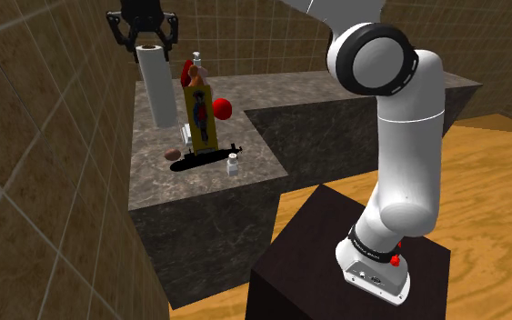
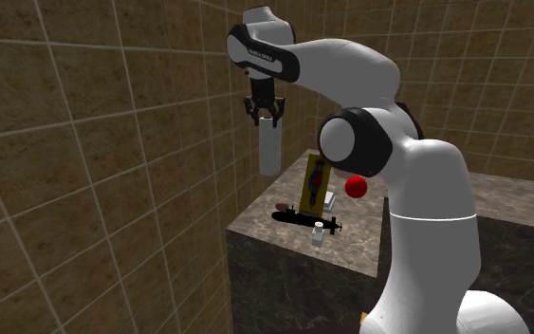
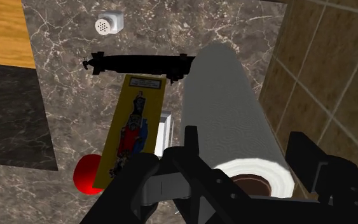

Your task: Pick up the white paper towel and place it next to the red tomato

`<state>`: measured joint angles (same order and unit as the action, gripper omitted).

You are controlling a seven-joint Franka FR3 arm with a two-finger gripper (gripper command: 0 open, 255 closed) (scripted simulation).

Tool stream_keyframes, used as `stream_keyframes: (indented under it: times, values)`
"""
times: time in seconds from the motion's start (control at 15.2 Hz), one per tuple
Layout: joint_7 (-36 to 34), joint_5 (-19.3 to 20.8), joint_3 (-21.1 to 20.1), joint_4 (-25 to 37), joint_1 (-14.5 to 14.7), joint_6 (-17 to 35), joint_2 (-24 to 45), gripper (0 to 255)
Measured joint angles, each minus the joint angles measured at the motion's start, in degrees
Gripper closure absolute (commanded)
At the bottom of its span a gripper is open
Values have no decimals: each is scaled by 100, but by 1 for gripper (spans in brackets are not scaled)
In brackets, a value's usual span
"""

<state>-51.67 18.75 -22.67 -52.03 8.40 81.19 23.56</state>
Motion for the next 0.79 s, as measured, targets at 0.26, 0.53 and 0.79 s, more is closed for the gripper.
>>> stream_keyframes:
  times: [0.26,0.53,0.79]
  values:
    - [198,31,43,402,-47,-242,131,255]
    - [592,-260,103,-497,-667,259,-352,255]
    - [1054,-532,230,-1255,-1207,709,-760,255]
